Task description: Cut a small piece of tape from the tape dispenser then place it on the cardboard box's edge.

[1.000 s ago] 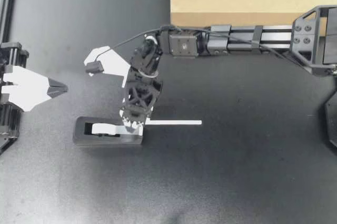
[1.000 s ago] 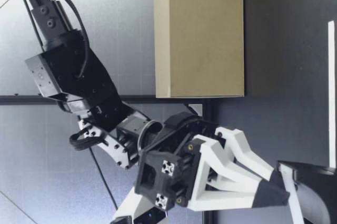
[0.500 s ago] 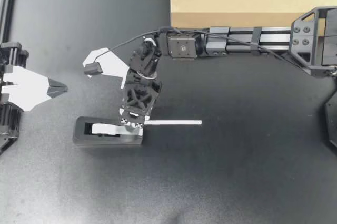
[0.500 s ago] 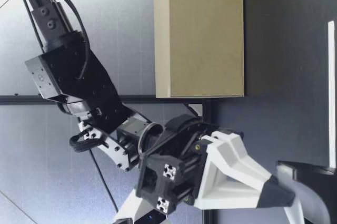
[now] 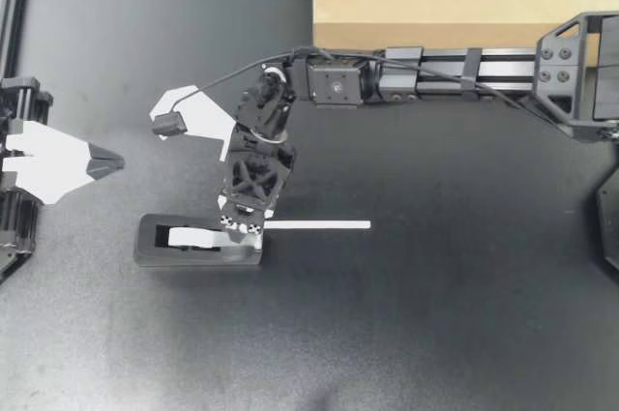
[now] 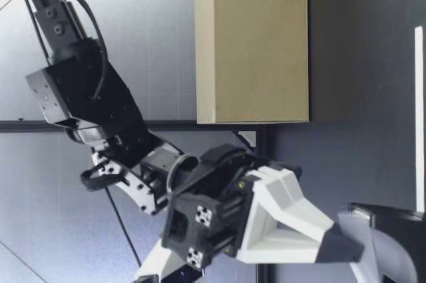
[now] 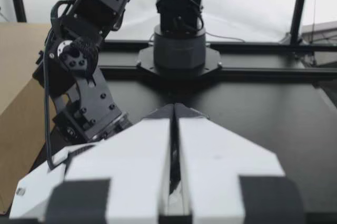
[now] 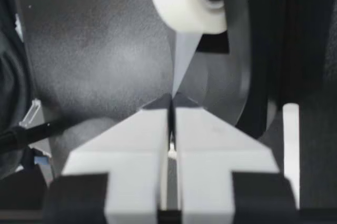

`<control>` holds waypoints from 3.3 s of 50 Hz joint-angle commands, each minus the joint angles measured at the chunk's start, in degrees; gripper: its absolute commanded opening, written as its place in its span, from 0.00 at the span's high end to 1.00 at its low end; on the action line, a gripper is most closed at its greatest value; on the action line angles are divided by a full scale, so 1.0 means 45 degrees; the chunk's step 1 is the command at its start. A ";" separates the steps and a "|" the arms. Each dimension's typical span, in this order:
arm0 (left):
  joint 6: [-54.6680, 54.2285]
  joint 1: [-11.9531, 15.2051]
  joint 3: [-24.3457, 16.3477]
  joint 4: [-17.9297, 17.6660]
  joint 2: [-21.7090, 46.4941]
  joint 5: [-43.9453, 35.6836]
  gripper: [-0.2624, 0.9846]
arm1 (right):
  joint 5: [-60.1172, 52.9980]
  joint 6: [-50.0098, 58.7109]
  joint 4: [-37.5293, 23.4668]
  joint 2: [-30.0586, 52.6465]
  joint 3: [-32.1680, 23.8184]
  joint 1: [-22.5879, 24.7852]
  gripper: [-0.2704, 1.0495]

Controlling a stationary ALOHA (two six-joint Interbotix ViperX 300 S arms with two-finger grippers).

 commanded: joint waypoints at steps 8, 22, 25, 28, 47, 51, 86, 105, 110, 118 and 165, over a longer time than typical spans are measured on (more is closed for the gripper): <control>0.0020 0.0020 -0.0234 -0.0020 0.0039 -0.0117 0.89 | 0.0020 -0.0020 -0.0117 -0.1367 0.0469 -0.0117 0.85; 0.0039 0.0020 -0.0234 -0.0020 0.0039 -0.0117 0.89 | -0.0273 -0.0059 -0.0117 -0.2012 0.1543 -0.0195 0.85; 0.0039 0.0020 -0.0254 -0.0020 0.0039 -0.0117 0.89 | -0.0332 -0.0059 -0.0117 -0.2129 0.1699 -0.0176 0.85; 0.0059 0.0020 -0.0254 -0.0020 0.0039 -0.0117 0.89 | -0.0391 -0.0078 -0.0117 -0.2207 0.1875 -0.0176 0.85; 0.0059 0.0020 -0.0234 -0.0020 0.0039 -0.0117 0.89 | -0.0762 -0.0078 -0.0059 -0.2617 0.2637 -0.0176 0.85; 0.0059 0.0020 -0.0234 -0.0020 0.0039 -0.0117 0.89 | -0.0801 -0.0078 -0.0020 -0.2617 0.2676 -0.0176 0.85; 0.0059 0.0020 -0.0234 -0.0020 0.0039 -0.0117 0.89 | -0.2461 -0.0195 0.0039 -0.2461 0.4063 -0.0176 0.85; 0.0000 0.0039 -0.0313 -0.0137 0.1016 -0.0137 0.89 | -0.3730 -0.0078 -0.1777 -0.4688 0.5215 -0.0176 0.85; 0.0000 0.0234 -0.0527 -0.0391 0.1719 -0.0234 0.89 | -0.4395 0.0000 -0.3223 -0.5859 0.5664 -0.0137 0.85; -0.0020 0.0625 -0.1016 -0.0703 0.2969 -0.0762 0.89 | -0.5605 0.0020 -0.4434 -0.7461 0.6484 0.0000 0.85; -0.0039 0.0625 -0.3867 -0.0742 0.8086 -0.3437 0.44 | -0.7031 -0.0156 -0.5781 -0.9160 0.6230 0.0762 0.86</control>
